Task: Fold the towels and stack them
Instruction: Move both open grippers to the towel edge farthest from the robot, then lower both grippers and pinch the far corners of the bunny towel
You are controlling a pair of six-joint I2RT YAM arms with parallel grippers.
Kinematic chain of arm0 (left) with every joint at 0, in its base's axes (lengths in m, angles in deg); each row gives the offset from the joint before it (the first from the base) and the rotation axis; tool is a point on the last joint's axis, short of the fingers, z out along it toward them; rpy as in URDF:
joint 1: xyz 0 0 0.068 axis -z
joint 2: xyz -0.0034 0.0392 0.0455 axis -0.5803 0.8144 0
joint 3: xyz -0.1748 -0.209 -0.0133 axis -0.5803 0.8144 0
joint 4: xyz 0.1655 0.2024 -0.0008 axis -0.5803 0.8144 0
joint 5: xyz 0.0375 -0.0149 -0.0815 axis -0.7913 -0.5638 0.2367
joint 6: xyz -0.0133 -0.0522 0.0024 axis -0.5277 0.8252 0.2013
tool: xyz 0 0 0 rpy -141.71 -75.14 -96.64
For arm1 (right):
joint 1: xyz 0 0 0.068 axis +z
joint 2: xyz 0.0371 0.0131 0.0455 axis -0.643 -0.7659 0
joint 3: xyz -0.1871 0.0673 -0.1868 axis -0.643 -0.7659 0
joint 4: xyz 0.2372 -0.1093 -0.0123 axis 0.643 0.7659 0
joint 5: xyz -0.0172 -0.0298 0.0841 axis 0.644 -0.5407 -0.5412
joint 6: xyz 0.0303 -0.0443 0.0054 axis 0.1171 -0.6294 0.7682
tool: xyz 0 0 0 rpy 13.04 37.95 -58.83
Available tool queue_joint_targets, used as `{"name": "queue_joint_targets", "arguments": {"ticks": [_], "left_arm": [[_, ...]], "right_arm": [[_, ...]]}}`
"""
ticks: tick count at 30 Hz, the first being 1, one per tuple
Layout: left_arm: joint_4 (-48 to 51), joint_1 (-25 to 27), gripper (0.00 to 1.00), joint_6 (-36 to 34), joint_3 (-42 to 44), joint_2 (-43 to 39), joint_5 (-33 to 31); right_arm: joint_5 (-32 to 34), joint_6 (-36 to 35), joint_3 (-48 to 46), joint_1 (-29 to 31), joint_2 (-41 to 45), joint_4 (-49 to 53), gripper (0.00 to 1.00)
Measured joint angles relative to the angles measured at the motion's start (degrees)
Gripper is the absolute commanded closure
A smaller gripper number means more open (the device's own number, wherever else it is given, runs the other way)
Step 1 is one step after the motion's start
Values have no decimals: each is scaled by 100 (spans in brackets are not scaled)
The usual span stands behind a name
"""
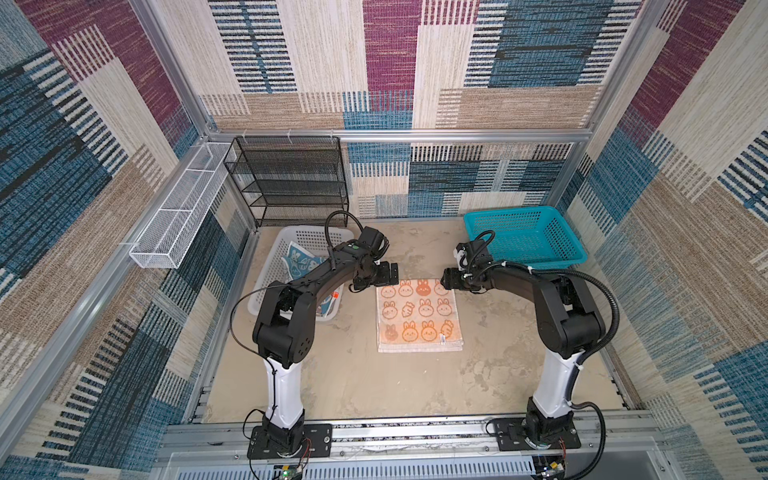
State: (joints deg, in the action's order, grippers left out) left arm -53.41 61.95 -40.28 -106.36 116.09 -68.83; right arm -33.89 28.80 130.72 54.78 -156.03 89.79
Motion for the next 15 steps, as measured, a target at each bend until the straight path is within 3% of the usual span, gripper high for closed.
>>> {"name": "queue_joint_targets", "arguments": {"ticks": [4, 11, 15], "left_arm": [[17, -2, 0, -37, -31, 22, -4], [42, -2, 0, -107, -63, 87, -4], [44, -2, 0, -109, -68, 101, -4]], "right_arm": [[4, -2, -13, 0, -87, -260, 47], [-13, 2, -225, 0, -37, -570, 54], [-44, 2, -295, 2, -15, -632, 66]]}}
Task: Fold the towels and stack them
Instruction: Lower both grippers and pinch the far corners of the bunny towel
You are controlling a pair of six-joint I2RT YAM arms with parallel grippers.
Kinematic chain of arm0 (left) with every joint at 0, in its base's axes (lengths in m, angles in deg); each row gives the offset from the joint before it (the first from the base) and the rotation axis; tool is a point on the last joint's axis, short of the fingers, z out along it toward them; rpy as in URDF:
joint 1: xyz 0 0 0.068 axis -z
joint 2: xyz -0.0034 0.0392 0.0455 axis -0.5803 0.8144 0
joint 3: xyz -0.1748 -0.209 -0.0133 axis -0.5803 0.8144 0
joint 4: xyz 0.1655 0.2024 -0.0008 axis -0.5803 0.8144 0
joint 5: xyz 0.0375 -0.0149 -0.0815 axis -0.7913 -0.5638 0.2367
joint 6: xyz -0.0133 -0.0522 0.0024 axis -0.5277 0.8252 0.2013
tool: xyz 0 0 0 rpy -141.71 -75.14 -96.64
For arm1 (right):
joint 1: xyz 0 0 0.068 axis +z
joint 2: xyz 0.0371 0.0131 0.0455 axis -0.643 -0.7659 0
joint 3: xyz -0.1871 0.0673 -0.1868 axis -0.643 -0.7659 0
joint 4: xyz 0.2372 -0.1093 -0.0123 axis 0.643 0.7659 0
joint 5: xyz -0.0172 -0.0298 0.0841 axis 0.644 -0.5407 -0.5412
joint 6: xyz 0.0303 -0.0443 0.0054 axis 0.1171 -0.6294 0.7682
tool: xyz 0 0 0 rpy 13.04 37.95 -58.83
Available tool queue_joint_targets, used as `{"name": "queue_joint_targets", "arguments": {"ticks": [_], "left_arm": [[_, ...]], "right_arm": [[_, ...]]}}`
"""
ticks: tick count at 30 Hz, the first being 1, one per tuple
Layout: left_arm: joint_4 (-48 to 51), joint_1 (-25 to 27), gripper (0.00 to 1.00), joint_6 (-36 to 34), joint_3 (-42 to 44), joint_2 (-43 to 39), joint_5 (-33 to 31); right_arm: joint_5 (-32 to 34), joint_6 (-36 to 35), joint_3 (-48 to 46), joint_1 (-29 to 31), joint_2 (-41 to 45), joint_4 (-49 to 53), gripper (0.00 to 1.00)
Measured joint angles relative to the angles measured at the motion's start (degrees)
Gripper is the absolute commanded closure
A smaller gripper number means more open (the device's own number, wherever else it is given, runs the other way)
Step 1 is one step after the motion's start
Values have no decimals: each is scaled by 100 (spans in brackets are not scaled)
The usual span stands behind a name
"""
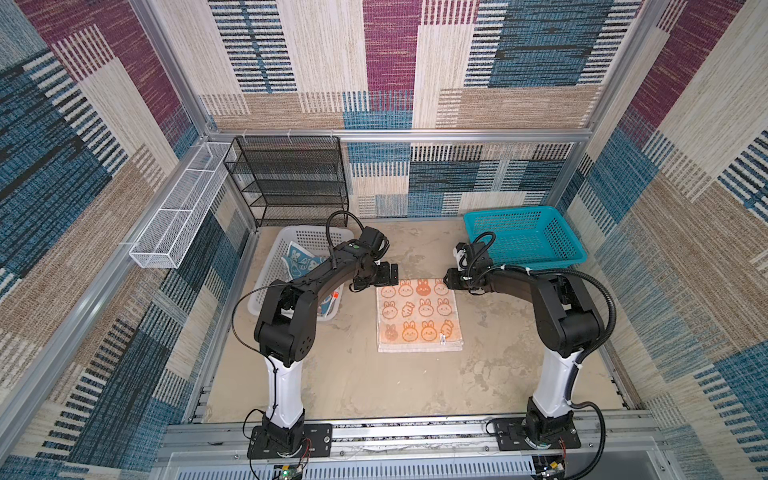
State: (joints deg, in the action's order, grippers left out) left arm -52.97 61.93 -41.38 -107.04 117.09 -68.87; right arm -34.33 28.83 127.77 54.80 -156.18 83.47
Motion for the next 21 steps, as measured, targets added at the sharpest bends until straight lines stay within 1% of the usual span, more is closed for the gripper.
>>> {"name": "queue_joint_targets", "arguments": {"ticks": [6, 8, 11, 12, 13, 16, 19, 21], "left_arm": [[46, -11, 0, -39, -74, 120, -61], [103, -11, 0, -68, -184, 227, -155], [267, -13, 0, -151, -457, 470, -308], [308, -22, 3, -175, -533, 538, -352], [350, -28, 8, -205, -621, 612, -422], [455, -72, 12, -317, -881, 868, -520], [503, -107, 19, -407, -1071, 1071, -592], [520, -133, 21, -455, -1147, 1152, -599]], "right_arm": [[-59, 24, -22, 2, -11, -28, 76], [-63, 22, -22, 4, -13, -15, 81], [-70, 24, -22, 9, -26, -9, 85], [-85, 22, -22, 9, -33, -17, 86], [-105, 22, -20, 9, -37, -24, 86], [-109, 22, -20, 9, -44, -33, 88], [-114, 22, -20, 9, -44, -35, 88], [-114, 22, -22, 9, -44, -35, 88]]}}
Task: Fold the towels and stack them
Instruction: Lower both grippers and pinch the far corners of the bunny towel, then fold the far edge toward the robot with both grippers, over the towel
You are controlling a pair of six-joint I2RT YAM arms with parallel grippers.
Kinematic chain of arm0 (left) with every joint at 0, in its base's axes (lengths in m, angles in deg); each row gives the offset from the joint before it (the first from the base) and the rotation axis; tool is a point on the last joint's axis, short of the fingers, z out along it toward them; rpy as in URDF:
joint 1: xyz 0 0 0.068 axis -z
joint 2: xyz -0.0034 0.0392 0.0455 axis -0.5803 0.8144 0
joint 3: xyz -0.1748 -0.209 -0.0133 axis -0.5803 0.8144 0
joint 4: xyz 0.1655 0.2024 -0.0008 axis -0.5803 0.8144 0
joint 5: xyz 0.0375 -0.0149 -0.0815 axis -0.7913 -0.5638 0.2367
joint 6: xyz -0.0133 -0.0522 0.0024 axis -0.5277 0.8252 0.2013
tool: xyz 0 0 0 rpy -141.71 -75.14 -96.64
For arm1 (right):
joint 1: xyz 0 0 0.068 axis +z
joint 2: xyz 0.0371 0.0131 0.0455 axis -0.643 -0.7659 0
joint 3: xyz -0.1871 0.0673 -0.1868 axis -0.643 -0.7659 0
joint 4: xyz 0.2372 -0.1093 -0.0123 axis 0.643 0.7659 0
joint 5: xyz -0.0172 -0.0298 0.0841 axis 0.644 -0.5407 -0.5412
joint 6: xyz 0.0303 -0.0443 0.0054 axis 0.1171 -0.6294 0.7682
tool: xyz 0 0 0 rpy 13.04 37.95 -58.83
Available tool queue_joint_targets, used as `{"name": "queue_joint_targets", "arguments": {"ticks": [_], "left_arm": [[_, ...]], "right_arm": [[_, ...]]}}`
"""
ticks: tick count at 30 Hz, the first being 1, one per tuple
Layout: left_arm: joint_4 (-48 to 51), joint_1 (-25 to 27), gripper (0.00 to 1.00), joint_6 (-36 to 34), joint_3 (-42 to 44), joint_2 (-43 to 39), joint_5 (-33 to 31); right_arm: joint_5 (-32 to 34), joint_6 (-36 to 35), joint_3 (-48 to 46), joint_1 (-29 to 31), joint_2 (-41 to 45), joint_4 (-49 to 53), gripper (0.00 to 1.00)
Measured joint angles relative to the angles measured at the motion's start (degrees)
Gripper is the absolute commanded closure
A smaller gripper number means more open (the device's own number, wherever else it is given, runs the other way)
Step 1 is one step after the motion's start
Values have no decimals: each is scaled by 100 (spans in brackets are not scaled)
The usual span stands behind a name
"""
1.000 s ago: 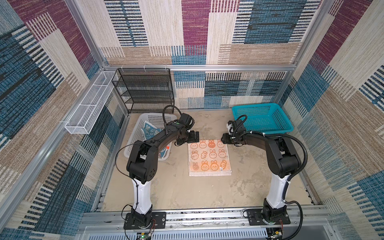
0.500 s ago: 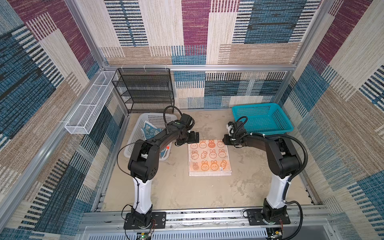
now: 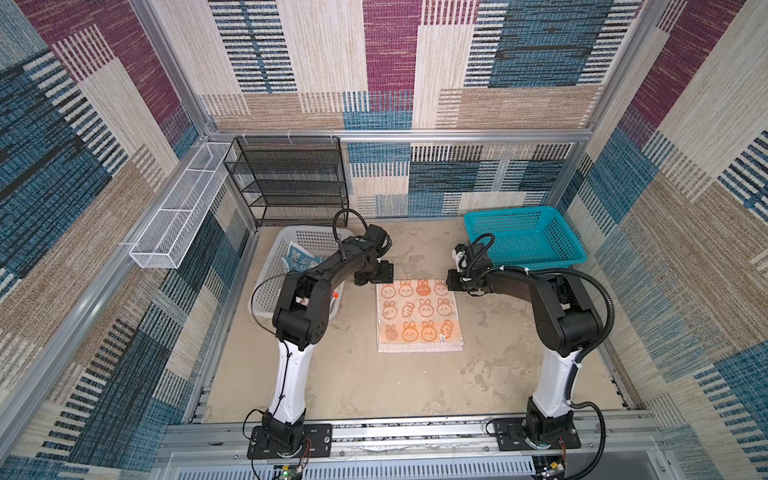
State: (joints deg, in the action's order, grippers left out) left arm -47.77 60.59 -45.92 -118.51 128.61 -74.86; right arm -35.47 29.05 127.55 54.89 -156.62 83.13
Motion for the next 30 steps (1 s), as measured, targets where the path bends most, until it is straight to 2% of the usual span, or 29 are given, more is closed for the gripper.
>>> {"name": "queue_joint_targets", "arguments": {"ticks": [8, 14, 24, 30], "left_arm": [[22, -15, 33, -146, -83, 203, 9], [22, -37, 56, -258, -79, 256, 0], [2, -52, 72, -398, 20, 256, -173], [-2, -61, 90, -444, -2, 293, -267]], "right_arm": [[-50, -4, 0, 0, -57, -98, 88], [-94, -4, 2, 0, -92, -199, 88], [-98, -4, 2, -13, -92, -201, 88], [-98, -4, 2, -13, -90, -201, 89]]}}
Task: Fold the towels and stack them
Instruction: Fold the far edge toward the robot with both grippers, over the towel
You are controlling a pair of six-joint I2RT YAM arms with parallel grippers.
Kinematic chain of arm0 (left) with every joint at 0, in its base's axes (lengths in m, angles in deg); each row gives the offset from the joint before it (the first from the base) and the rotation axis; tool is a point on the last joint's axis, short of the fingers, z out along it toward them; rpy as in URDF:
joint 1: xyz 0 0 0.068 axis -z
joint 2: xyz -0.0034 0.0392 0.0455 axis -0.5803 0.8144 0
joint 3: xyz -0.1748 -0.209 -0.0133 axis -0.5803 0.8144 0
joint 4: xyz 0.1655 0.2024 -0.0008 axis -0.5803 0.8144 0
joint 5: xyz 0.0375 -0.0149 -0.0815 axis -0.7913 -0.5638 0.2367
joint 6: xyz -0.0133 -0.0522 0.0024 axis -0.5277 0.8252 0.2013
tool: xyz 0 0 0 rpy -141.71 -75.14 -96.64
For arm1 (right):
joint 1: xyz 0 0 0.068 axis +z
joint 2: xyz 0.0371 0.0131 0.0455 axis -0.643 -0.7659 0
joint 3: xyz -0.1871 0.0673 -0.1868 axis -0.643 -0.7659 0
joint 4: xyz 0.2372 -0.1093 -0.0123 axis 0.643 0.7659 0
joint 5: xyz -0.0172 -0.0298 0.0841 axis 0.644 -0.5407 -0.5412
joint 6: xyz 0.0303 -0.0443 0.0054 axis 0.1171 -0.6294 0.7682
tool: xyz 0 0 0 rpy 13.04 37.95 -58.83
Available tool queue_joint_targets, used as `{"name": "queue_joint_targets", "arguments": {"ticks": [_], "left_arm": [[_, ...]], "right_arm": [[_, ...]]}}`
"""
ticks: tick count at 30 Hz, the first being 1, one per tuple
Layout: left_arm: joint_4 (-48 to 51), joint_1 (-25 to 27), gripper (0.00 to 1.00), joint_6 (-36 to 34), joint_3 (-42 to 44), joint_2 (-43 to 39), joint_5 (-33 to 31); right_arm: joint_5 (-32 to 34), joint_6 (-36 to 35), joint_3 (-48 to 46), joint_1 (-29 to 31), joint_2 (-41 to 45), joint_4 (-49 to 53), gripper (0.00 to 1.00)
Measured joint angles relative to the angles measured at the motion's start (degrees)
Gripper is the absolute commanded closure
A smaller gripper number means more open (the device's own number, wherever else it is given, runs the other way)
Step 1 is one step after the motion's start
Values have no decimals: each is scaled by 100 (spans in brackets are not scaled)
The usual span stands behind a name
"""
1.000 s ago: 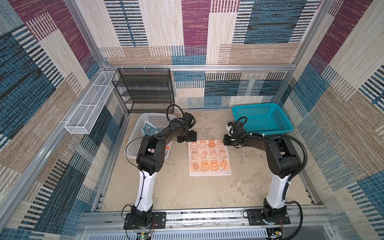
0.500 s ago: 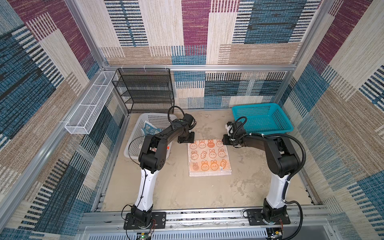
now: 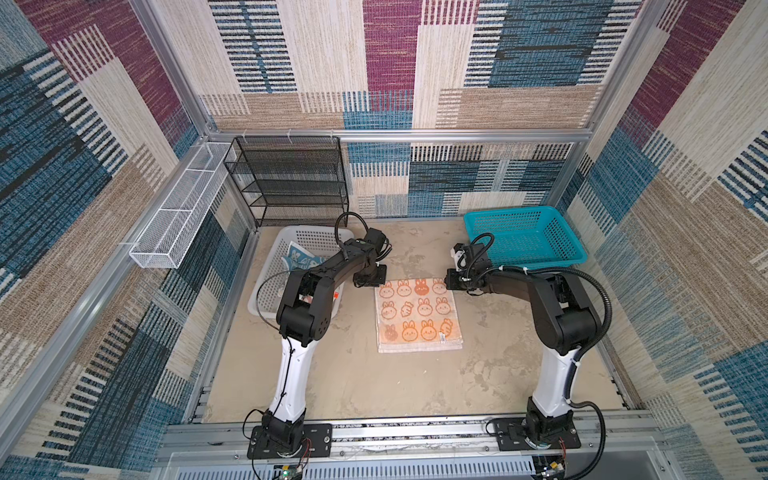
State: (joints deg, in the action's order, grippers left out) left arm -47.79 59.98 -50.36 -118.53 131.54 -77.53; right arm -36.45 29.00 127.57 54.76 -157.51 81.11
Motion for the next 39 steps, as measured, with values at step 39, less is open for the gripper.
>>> {"name": "queue_joint_targets", "arguments": {"ticks": [39], "left_arm": [[-39, 15, 100, -184, 1290, -2002, 295]], "right_arm": [[-57, 201, -990, 299, 2124, 905, 96]]}}
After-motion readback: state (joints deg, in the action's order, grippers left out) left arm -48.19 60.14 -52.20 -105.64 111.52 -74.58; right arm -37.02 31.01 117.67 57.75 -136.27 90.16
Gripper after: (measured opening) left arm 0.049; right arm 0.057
